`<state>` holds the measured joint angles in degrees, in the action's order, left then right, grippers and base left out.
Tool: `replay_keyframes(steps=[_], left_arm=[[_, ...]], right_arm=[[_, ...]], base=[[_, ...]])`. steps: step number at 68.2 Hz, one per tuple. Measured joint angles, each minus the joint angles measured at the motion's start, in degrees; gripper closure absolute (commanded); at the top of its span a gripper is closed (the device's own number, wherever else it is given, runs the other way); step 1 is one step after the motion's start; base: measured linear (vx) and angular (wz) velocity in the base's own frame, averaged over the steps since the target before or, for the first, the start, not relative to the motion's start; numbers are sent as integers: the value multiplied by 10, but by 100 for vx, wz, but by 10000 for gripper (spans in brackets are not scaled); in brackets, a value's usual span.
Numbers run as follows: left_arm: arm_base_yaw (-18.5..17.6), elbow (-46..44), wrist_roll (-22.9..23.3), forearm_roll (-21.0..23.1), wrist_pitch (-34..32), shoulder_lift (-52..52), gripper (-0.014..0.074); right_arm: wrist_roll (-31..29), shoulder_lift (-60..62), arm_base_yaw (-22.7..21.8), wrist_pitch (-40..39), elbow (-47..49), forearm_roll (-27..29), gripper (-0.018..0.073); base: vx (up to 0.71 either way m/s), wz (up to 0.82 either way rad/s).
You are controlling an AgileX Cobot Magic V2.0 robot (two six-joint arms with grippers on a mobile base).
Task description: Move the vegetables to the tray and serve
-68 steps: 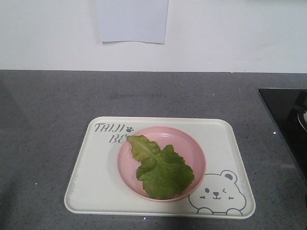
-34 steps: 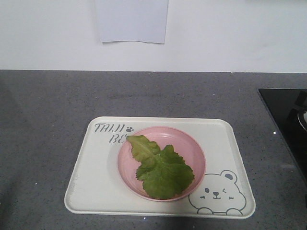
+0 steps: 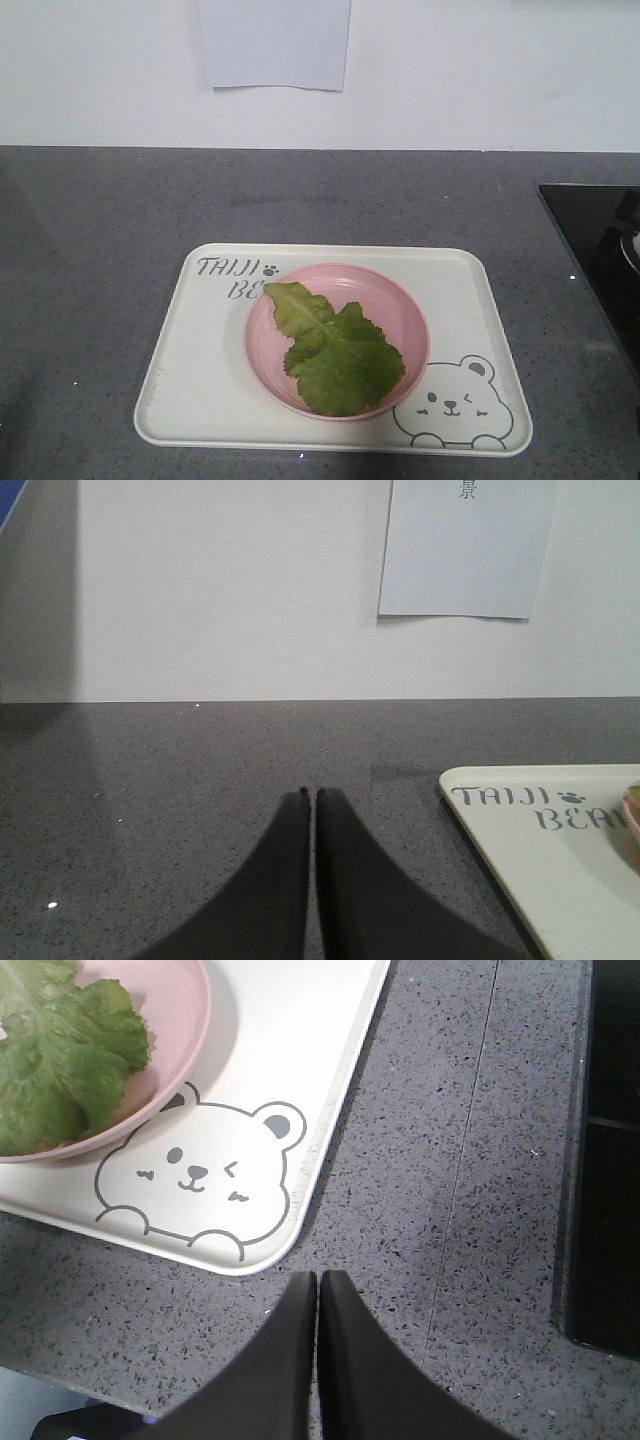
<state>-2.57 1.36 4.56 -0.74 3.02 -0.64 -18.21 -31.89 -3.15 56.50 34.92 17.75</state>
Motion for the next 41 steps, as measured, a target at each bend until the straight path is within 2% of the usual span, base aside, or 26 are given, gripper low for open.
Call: replay_keyframes(steps=[23, 31, 41], left_arm=[[0, 0, 0, 0, 0, 0, 604], [0, 0, 0, 0, 0, 0, 604], [0, 0, 0, 0, 0, 0, 604]], right_arm=[[0, 0, 0, -16, 0, -14, 566], [3, 9, 0, -66, -8, -21, 566], [55, 48, 0, -156, -53, -63, 566]], base=[[0, 0], [0, 0], [0, 0]])
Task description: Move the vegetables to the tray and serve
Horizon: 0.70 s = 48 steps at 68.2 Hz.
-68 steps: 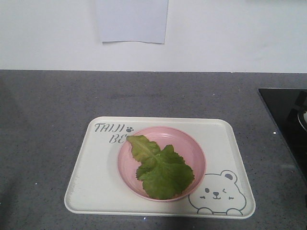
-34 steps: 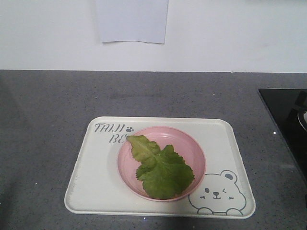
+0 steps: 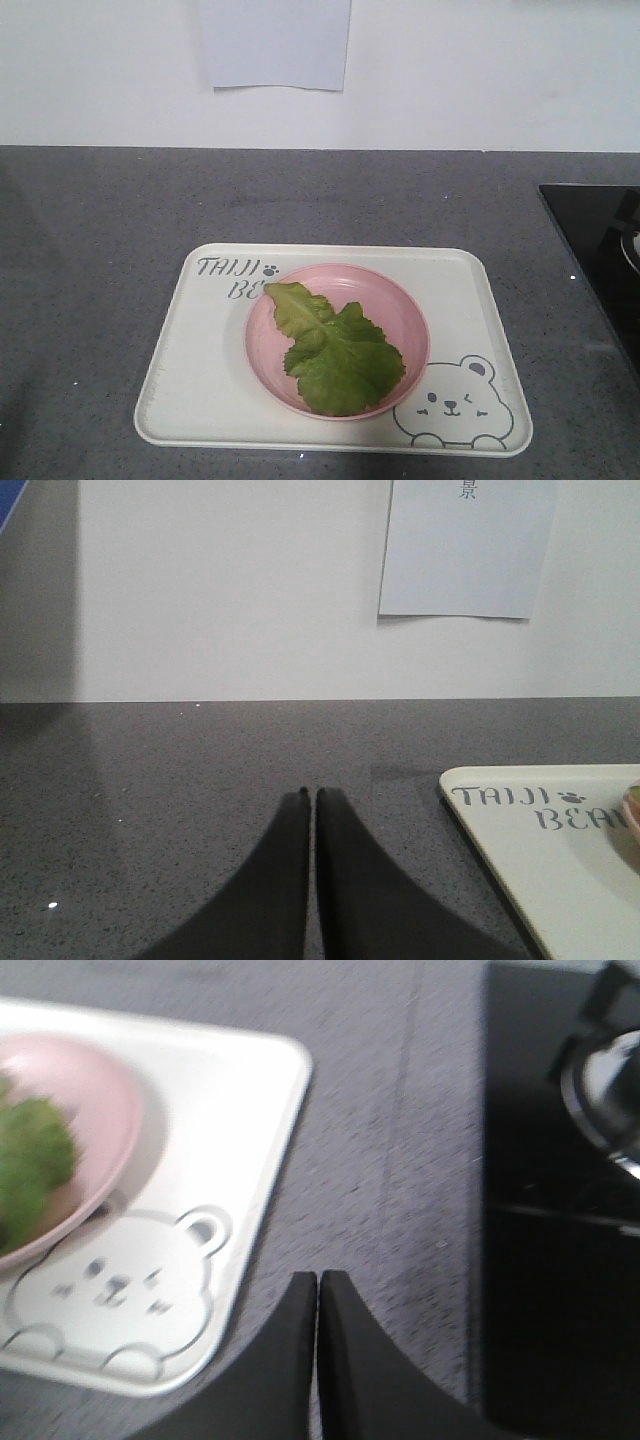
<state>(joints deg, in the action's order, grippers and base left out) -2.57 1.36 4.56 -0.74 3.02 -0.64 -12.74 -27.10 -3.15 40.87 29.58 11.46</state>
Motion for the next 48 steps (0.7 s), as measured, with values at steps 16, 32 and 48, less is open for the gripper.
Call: replay_keyframes(steps=[16, 32, 48], left_arm=[[0, 0, 0, 0, 0, 0, 604], [0, 0, 0, 0, 0, 0, 603], [0, 0, 0, 0, 0, 0, 603]], right_arm=[[176, 97, 0, -149, -128, -133, 564], [205, 178, 0, -302, -224, -159, 561], [198, 252, 1, -343, -288, -157, 561]], base=[[0, 0], [0, 0], [0, 0]])
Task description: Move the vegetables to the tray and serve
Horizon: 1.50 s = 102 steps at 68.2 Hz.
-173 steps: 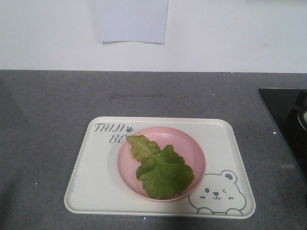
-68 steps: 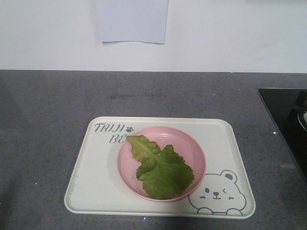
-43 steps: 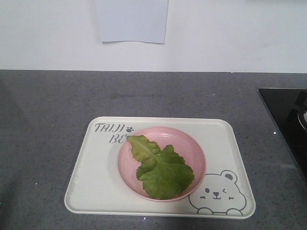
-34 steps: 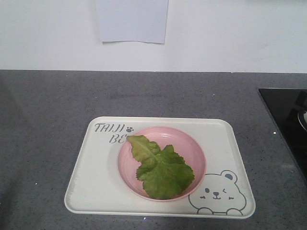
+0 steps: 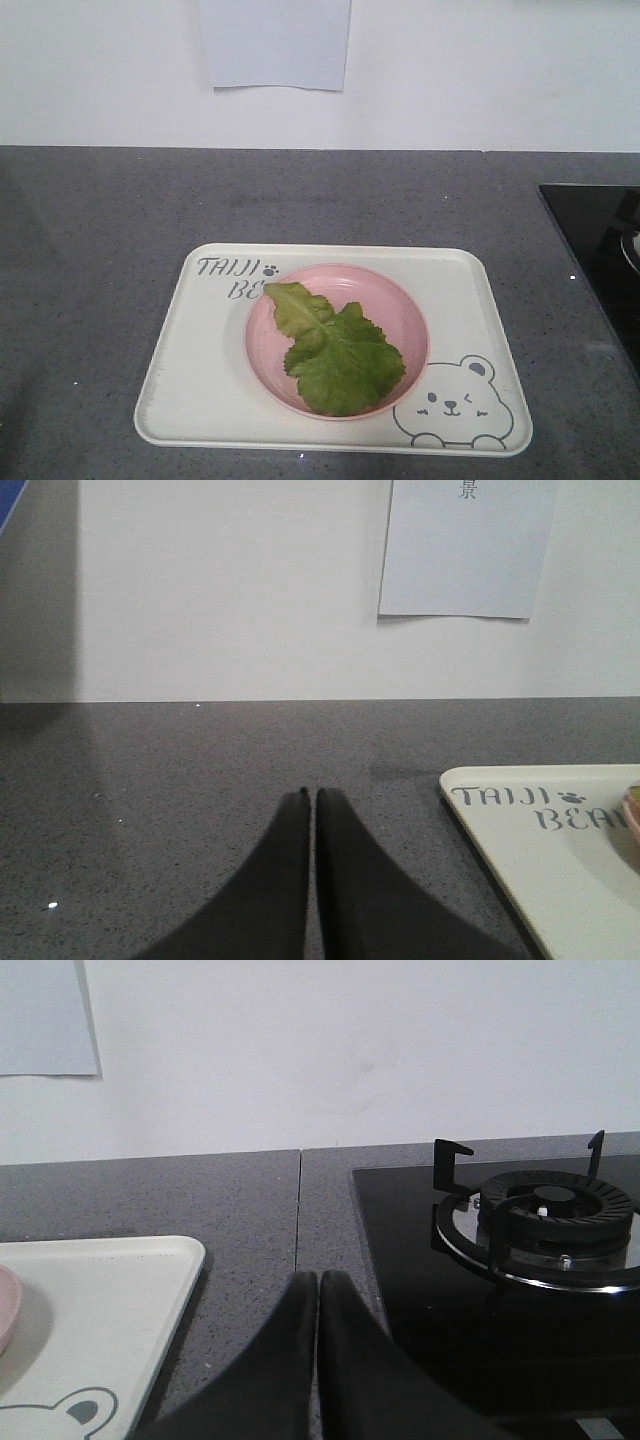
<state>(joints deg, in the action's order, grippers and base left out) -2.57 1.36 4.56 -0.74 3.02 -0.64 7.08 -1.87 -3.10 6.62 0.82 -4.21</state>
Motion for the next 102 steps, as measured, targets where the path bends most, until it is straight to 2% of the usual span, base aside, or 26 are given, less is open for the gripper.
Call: replay_keyframes(steps=[18, 54, 102], left_arm=[[0, 0, 0, 0, 0, 0, 603], [0, 0, 0, 0, 0, 0, 603], [0, 0, 0, 0, 0, 0, 603]], right_arm=[[-47, 25, 36, -30, -25, 28, 561], [-83, 25, 35, -32, -25, 36, 561], [-86, 25, 35, -27, -25, 48, 561]], base=[[0, 0], [0, 0], [0, 0]])
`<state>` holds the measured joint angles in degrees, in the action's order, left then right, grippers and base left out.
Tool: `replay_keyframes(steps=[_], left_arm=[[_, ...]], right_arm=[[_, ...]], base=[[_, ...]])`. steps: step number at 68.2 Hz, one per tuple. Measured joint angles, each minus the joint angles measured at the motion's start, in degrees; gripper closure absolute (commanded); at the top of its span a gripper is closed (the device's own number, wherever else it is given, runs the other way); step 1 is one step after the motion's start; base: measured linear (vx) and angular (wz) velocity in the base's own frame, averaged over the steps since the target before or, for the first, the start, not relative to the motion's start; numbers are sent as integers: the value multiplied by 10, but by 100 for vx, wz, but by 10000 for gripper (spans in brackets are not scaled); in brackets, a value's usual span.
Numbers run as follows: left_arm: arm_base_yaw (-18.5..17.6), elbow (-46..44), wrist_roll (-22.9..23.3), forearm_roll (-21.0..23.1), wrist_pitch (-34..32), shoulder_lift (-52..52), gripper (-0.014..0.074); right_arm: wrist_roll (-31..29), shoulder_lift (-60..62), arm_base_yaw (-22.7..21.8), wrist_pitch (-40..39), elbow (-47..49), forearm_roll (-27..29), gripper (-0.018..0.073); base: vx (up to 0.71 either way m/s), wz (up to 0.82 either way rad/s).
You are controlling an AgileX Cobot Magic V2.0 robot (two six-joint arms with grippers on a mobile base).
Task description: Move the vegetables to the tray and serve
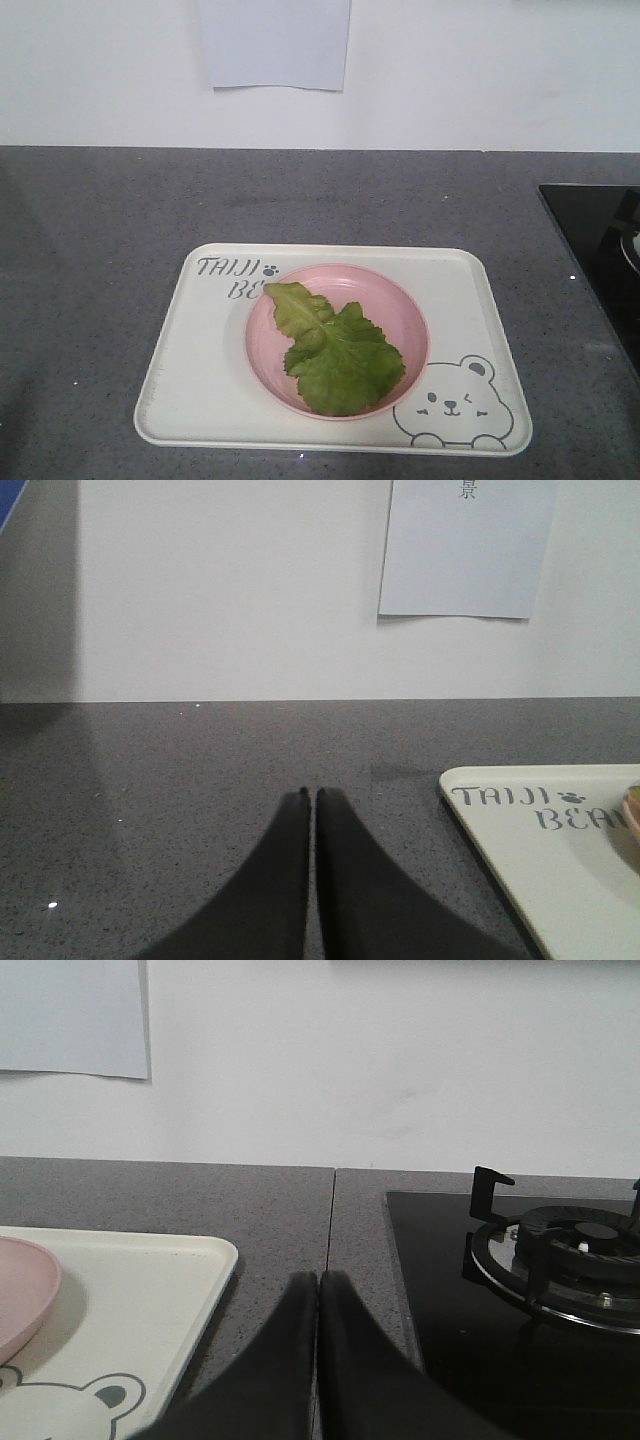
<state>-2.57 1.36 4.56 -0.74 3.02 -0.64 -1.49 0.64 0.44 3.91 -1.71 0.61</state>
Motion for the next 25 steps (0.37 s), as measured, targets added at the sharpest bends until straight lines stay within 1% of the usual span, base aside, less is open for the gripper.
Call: replay_keyframes(steps=[25], left_arm=[[0, 0, 0, 0, 0, 0, 603]], right_arm=[[0, 0, 0, 1, 0, 0, 561]], base=[[0, 0]])
